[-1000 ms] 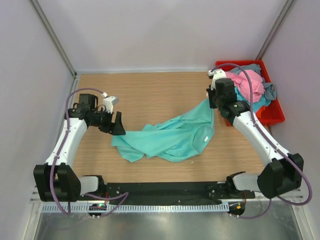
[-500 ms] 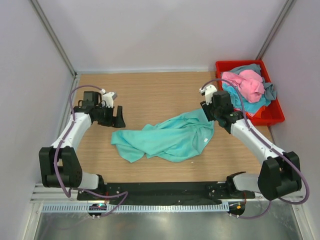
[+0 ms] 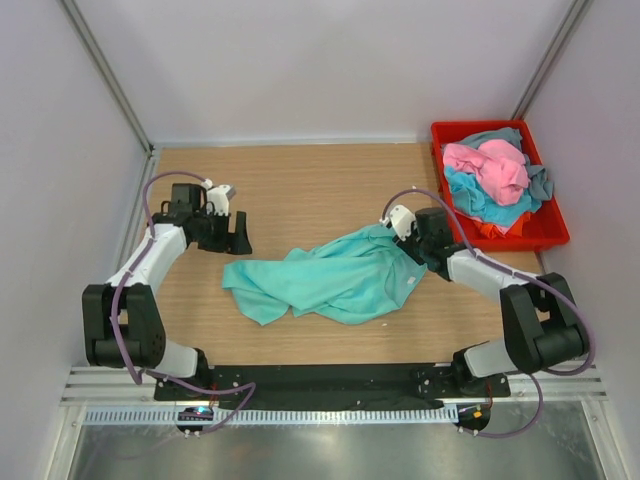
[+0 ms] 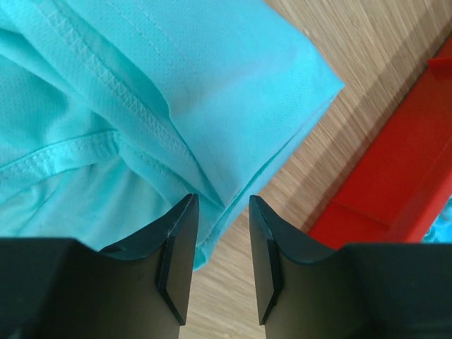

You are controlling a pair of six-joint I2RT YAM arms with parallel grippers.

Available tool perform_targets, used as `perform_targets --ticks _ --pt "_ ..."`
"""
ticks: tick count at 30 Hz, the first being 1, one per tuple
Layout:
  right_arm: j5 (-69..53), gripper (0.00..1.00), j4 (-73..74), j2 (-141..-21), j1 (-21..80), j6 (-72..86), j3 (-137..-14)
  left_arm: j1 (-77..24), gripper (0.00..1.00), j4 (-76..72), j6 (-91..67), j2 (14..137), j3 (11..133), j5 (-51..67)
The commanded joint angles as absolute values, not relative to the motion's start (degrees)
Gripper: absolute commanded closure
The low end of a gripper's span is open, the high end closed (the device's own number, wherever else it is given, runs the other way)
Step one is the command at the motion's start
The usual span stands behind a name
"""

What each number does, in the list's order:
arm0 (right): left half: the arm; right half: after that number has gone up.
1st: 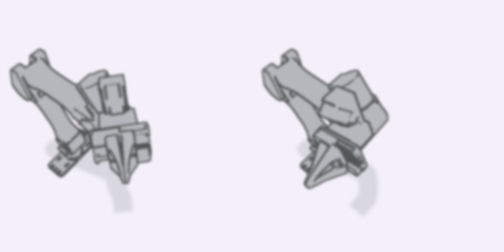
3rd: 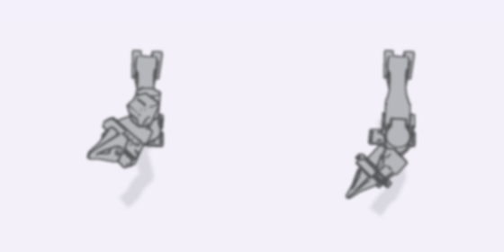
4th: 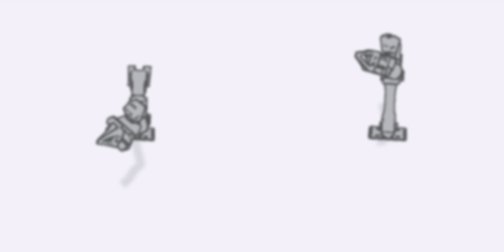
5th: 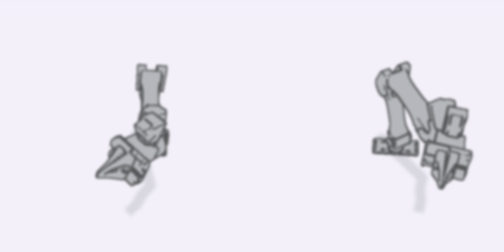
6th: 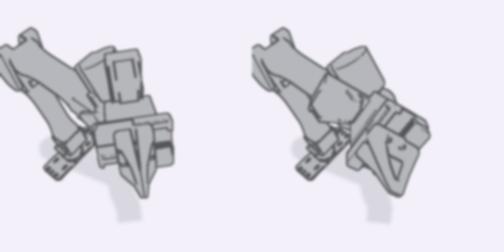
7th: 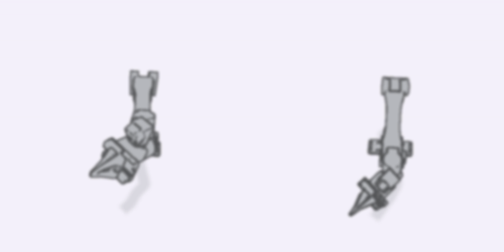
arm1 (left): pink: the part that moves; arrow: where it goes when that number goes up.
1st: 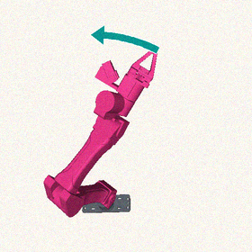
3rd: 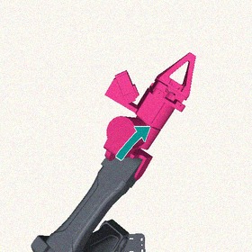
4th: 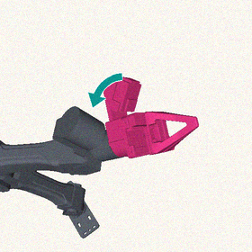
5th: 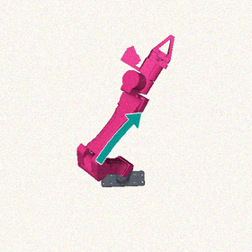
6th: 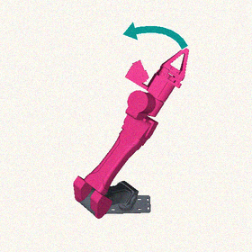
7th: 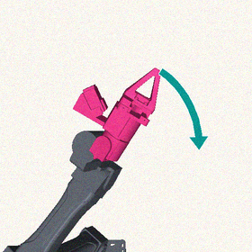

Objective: Fold and stack the t-shirts
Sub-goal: Flatten the tshirt out

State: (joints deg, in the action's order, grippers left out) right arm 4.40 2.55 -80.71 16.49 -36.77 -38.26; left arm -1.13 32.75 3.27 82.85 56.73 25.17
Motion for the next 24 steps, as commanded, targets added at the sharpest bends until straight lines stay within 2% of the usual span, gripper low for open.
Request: perform_targets --ticks 1,13,24 --pt "3.25 0.6 -4.13 -83.04 15.91 -38.06 -41.3 -1.41 0.16 30.59 3.08 82.18 56.34 24.61" --pt "1.58 0.63 -4.05 -88.42 12.57 -35.33 -44.74 -1.41 0.16 30.59 2.99 82.79 56.51 24.43" --pt "-4.22 0.64 4.47 -79.54 12.48 -31.38 -43.33 -1.41 0.17 30.41 2.81 83.5 56.6 24.96"
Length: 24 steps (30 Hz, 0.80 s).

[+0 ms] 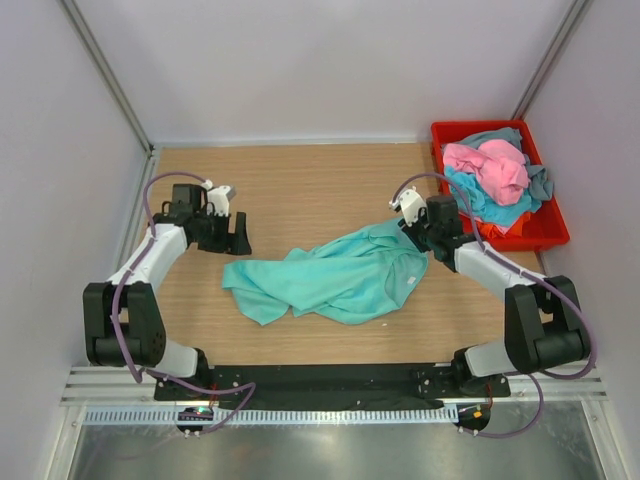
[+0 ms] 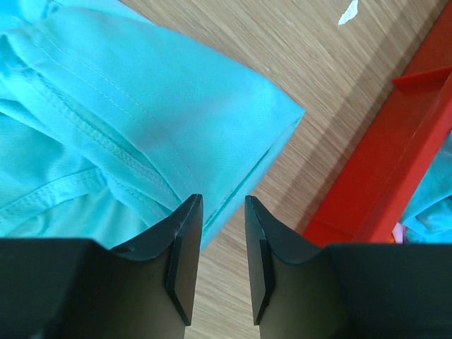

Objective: Fold and stack the t-shirts
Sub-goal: Flatten the tshirt out

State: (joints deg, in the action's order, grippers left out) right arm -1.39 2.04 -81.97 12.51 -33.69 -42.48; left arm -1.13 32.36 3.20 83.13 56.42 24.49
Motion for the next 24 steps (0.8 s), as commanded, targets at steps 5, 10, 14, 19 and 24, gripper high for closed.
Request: perform_targets --ticks 5,10,14,19,24 --pt "-6.58 0.66 6.85 -81.64 11.34 -27.25 -45.43 -1.41 0.17 30.41 2.55 82.88 56.51 25.14" --pt "-14.23 0.67 15.11 -88.93 6.86 -20.23 -52.81 -1.41 0.17 30.5 2.81 82.53 55.99 25.22" --pt "-15.56 0.68 15.64 -91.14 5.36 -19.34 -54.58 -1.41 0.17 30.5 2.81 82.27 55.81 25.05" --pt "-15.56 0.68 16.26 -92.28 4.75 -19.07 -54.67 -1.41 0.17 30.59 2.9 81.91 55.72 24.87" --pt "-16.87 0.68 17.49 -93.34 3.78 -19.07 -54.67 -1.41 0.17 30.59 2.9 82.44 55.9 25.05"
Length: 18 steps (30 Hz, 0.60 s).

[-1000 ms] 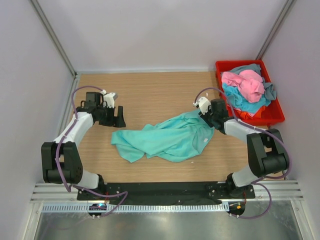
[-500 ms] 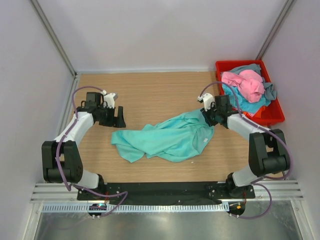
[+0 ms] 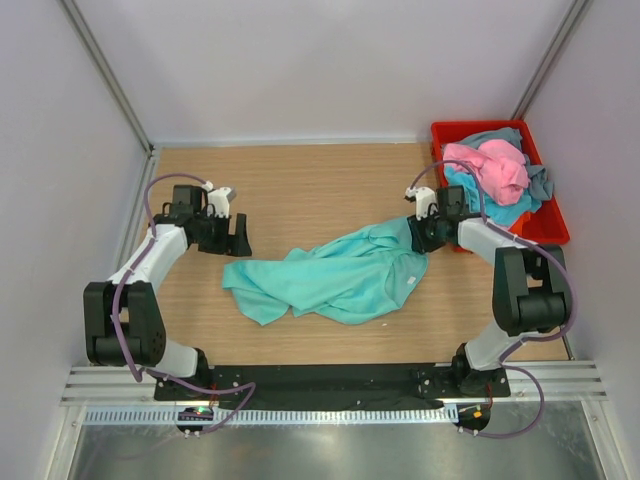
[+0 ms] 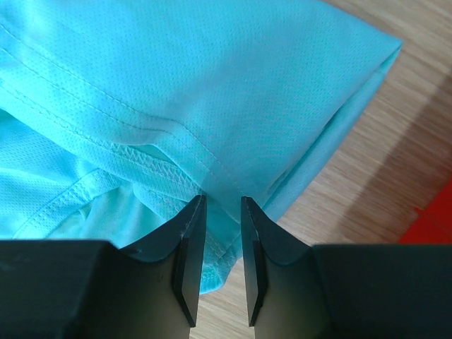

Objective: Fold and stack the t-shirts
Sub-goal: Flatten the tshirt out

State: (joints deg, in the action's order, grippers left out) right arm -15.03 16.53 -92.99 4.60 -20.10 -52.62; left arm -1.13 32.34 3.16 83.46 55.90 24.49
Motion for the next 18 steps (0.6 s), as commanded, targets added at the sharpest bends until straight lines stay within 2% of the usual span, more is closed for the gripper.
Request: perform_targets --ticks 1,18 --pt "-16.79 0.68 17.58 -93.34 3.69 -19.07 -54.67 -1.41 0.17 30.59 2.73 82.53 55.9 25.14" --pt "-18.45 0.68 18.02 -94.74 1.85 -19.16 -54.93 -1.41 0.17 30.59 2.81 82.09 55.72 25.05"
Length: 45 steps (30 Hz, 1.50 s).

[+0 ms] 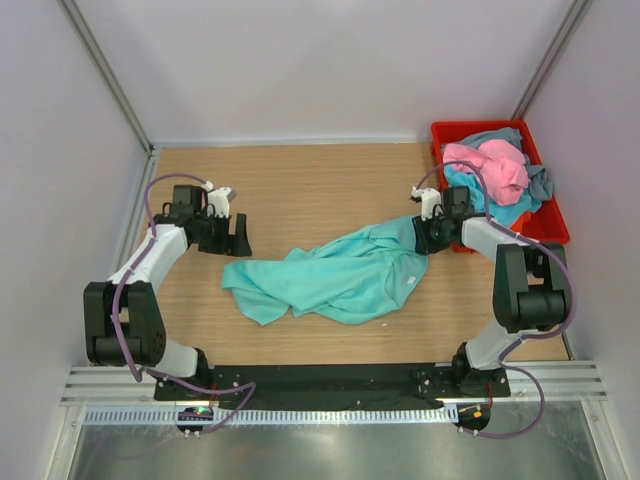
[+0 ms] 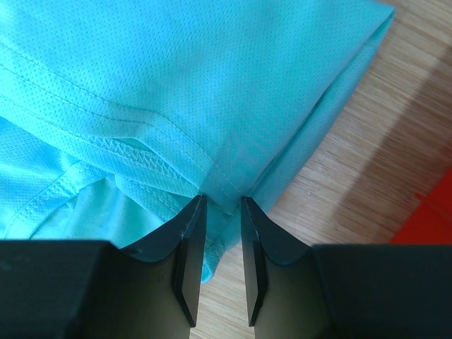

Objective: Fold and stack the t-shirts
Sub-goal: Flatten the tshirt out

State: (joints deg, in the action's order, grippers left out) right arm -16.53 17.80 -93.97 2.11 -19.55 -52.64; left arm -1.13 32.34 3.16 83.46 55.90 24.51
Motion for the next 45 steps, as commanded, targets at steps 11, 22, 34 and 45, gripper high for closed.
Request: perform_targets --ticks 11,22,34,45 --pt "-19.43 0.89 17.58 -96.33 1.41 -18.55 -56.08 -1.41 0.17 30.76 2.99 81.91 55.72 24.52" --pt "-15.21 0.99 14.15 -76.83 1.49 -20.65 -54.4 -1.41 0.17 30.32 2.99 83.49 56.69 23.2" --pt "-16.87 0.99 16.61 -70.67 1.41 -18.46 -56.43 -1.41 0.18 30.06 4.04 91.92 60.29 18.28" --pt "-16.26 0.99 18.63 -70.14 1.41 -18.28 -57.92 -1.41 0.34 43.14 7.46 101.86 68.64 35.93"
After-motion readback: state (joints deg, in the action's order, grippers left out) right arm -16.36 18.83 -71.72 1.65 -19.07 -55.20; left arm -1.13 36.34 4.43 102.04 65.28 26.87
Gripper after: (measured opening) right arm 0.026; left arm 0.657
